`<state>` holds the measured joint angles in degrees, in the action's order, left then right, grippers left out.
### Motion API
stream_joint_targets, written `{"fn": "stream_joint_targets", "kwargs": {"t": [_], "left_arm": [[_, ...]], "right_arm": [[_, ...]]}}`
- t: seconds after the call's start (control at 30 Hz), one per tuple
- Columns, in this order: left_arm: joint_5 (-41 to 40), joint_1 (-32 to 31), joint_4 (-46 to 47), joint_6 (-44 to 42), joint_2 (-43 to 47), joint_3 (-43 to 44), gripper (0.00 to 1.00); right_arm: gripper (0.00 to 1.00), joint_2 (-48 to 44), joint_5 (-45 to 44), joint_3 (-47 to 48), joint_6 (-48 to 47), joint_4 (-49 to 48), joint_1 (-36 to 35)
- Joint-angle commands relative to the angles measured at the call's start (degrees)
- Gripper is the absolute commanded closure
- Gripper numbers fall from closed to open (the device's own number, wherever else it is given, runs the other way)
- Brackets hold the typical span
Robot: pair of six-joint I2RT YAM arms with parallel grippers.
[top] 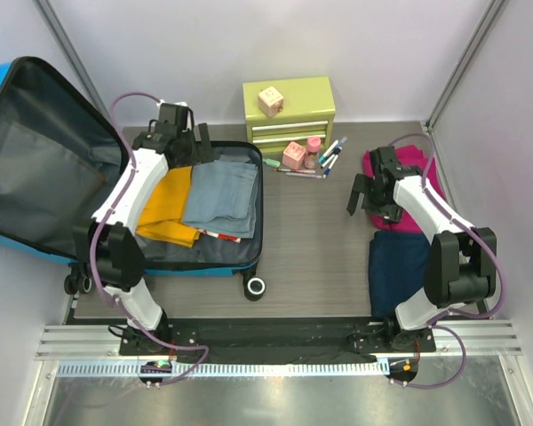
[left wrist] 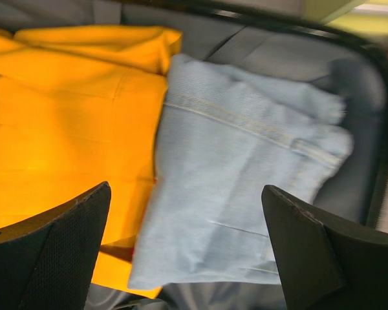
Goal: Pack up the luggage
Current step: Place the clothes in the luggage, then pick up the clothes at the center of the board.
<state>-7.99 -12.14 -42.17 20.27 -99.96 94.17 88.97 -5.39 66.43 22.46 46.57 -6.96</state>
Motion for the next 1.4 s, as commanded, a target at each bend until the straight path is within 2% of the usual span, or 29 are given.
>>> {"fn": "stream_joint_targets", "kwargs": {"t": [0.0, 0.17, 0.43, 0.63, 0.7, 0.97, 1.07, 1.27, 1.3, 1.37], "left_arm": [[4.91, -1.91, 1.57, 2.84, 4.51, 0.58, 0.03], [6.05, -4.47, 3.67, 5.3, 6.62, -4.08, 0.04], [6.23, -8.51, 4.47, 7.5, 8.12, -7.69, 0.05], [6.14, -9.22, 4.29, 7.76, 9.08, -7.6, 0.07], [6.32, -9.22, 4.2, 7.76, 9.17, -7.69, 0.11], [6.93, -9.22, 3.68, 7.76, 9.61, -7.95, 0.16], [7.2, -9.22, 3.68, 7.85, 9.96, -7.86, 0.19], [7.28, -9.22, 3.68, 7.77, 10.49, -7.78, 0.22], [7.46, -9.22, 3.68, 7.68, 10.32, -7.69, 0.22], [7.64, -9.3, 3.68, 7.68, 9.96, -7.51, 0.22]], "right_arm": [[0.01, 4.79, -7.97, 7.03, -2.85, 0.2, 0.02], [0.07, 11.13, -12.0, 14.58, -5.67, -2.0, -0.07], [0.11, 22.03, -17.38, 23.47, -8.31, -2.97, 0.28], [0.13, 26.69, -15.45, 21.29, -6.99, -3.23, 1.33], [0.15, 27.83, -14.13, 19.79, -6.99, -3.67, 2.04], [0.18, 28.98, -12.98, 16.71, -7.6, -4.82, 3.36], [0.24, 29.77, -12.72, 16.27, -7.69, -4.91, 3.8], [0.6, 30.47, -9.83, 15.74, -8.66, -4.82, 4.24], [0.71, 30.47, -9.12, 15.92, -8.66, -4.91, 4.24], [0.8, 30.47, -7.63, 16.8, -8.92, -4.91, 4.24]]}}
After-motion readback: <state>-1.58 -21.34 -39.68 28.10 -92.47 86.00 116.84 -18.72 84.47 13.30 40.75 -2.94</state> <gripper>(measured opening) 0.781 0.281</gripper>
